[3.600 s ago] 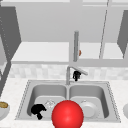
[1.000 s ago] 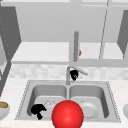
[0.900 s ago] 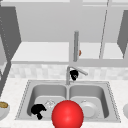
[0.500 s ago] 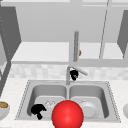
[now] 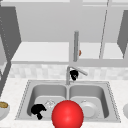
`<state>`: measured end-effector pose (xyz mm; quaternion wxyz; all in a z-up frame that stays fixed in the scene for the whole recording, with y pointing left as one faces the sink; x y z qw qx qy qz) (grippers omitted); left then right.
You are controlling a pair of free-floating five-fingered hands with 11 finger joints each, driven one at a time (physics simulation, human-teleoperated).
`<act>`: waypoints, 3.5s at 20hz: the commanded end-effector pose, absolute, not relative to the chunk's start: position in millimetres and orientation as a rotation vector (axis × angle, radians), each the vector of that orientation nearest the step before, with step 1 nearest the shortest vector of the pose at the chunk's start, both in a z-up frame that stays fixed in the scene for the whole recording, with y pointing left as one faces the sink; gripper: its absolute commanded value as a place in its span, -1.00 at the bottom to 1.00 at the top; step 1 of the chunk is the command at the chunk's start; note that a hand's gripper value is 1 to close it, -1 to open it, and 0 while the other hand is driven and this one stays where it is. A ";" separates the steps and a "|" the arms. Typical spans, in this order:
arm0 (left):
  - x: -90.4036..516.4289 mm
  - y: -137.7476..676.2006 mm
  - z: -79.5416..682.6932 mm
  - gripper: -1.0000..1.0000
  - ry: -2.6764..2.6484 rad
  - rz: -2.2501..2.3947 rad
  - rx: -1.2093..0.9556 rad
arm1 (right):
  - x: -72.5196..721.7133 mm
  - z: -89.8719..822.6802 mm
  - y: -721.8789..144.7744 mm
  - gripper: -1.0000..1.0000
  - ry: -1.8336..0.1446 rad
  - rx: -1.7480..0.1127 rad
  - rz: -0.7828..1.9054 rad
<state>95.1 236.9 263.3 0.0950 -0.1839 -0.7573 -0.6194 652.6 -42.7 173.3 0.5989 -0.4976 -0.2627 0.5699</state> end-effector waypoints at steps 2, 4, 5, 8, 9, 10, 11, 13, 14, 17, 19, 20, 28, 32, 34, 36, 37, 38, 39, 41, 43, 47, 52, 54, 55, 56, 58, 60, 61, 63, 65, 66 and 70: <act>95.1 236.9 263.3 0.00 -2.245 -1.836 -0.545 | 652.6 179.9 -28.4 1.00 -0.600 -1.180 1.405; 95.1 236.9 263.3 0.00 -2.245 -1.836 -0.545 | 651.7 179.3 -26.7 1.00 -0.604 -1.188 1.398; 95.1 236.9 263.3 0.00 -2.245 -1.836 -0.545 | 651.6 178.8 -26.8 1.00 -0.605 -1.190 1.397; 95.1 236.9 263.3 0.00 -2.245 -1.836 -0.545 | 652.5 175.9 -28.5 1.00 -0.596 -1.203 1.371; 95.1 236.9 263.3 0.00 -2.245 -1.836 -0.545 | 652.5 175.9 -29.8 1.00 -0.598 -1.202 1.368; 95.1 236.9 263.3 0.00 -2.245 -1.836 -0.545 | 652.5 179.3 -37.9 -1.00 -0.605 -1.216 1.335; 95.1 236.9 263.3 0.00 -2.245 -1.836 -0.545 | 652.3 180.7 -39.6 -1.00 -0.568 -1.193 1.319; 95.1 236.9 263.3 0.00 -2.245 -1.836 -0.545 | 650.5 188.9 -44.1 -1.00 -0.548 -1.180 1.335; 95.1 236.9 263.3 0.00 -2.245 -1.836 -0.545 | 649.0 192.9 -44.1 -1.00 -0.546 -1.171 1.335; 95.1 236.9 263.3 0.00 -2.245 -1.836 -0.545 | 648.2 201.4 -46.5 -1.00 -0.541 -1.160 1.349; 95.1 236.9 263.3 0.00 -2.245 -1.836 -0.545 | 648.0 207.8 -49.4 -1.00 -0.545 -1.159 1.356; 95.1 236.9 263.3 0.00 -2.245 -1.836 -0.545 | 648.2 210.8 -50.4 -1.00 -0.547 -1.159 1.356; 95.1 236.9 263.3 0.00 -2.245 -1.836 -0.545 | 644.3 222.1 -67.1 -1.00 -0.564 -1.183 1.364; 95.1 236.9 263.3 0.00 -2.245 -1.836 -0.545 | 638.3 217.9 -77.4 -1.00 -0.564 -1.192 1.374; 95.1 236.9 263.3 0.00 -2.245 -1.836 -0.545 | 636.6 215.5 -86.8 -1.00 -0.571 -1.173 1.384; 95.1 236.9 263.3 0.00 -2.245 -1.836 -0.545 | 635.9 210.9 -98.5 -1.00 -0.595 -1.148 1.379; 95.1 236.9 263.3 0.00 -2.245 -1.836 -0.545 | 635.2 209.2 -103.6 -1.00 -0.601 -1.141 1.381; 95.1 236.9 263.3 0.00 -2.245 -1.836 -0.545 | 634.4 207.6 -109.1 -1.00 -0.606 -1.135 1.384; 95.1 236.9 263.3 0.00 -2.245 -1.836 -0.545 | 633.6 206.1 -115.0 -1.00 -0.610 -1.132 1.382; 95.1 236.9 263.3 0.00 -2.245 -1.836 -0.545 | 631.8 203.0 -127.4 -1.00 -0.615 -1.123 1.379; 95.1 236.9 263.3 0.00 -2.245 -1.836 -0.545 | 630.4 198.5 -139.4 -1.00 -0.622 -1.116 1.377; 95.1 236.9 263.3 0.00 -2.245 -1.836 -0.545 | 626.6 189.2 -156.5 -1.00 -0.628 -1.124 1.392; 95.1 236.9 263.3 0.00 -2.245 -1.836 -0.545 | 608.1 172.2 -178.8 -1.00 -0.655 -1.143 1.380; 95.1 236.9 263.3 0.00 -2.245 -1.836 -0.545 | 597.4 169.4 -190.0 -1.00 -0.673 -1.152 1.367; 95.1 236.9 263.3 0.00 -2.245 -1.836 -0.545 | 592.2 167.3 -193.8 -1.00 -0.679 -1.154 1.364; 95.1 236.9 263.3 0.00 -2.245 -1.836 -0.545 | 586.2 165.9 -197.0 -1.00 -0.684 -1.154 1.361; 95.1 236.9 263.3 0.00 -2.245 -1.836 -0.545 | 573.4 163.0 -203.1 -1.00 -0.690 -1.147 1.352; 95.1 236.9 263.3 0.00 -2.245 -1.836 -0.545 | 559.9 160.6 -208.9 -1.00 -0.693 -1.138 1.344; 95.1 236.9 263.3 0.00 -2.245 -1.836 -0.545 | 552.0 159.5 -211.0 -1.00 -0.695 -1.138 1.337; 95.1 236.9 263.3 0.00 -2.245 -1.836 -0.545 | 533.9 157.1 -213.6 -1.00 -0.698 -1.141 1.326; 95.1 236.9 263.3 0.00 -2.245 -1.836 -0.545 | 518.3 154.3 -210.8 -1.00 -0.658 -1.151 1.330; 95.1 236.9 263.3 0.00 -2.245 -1.836 -0.545 | 520.5 157.3 -217.7 -1.00 -0.631 -1.158 1.307; 95.1 236.9 263.3 0.00 -2.245 -1.836 -0.545 | 524.3 155.9 -217.4 -1.00 -0.606 -1.149 1.363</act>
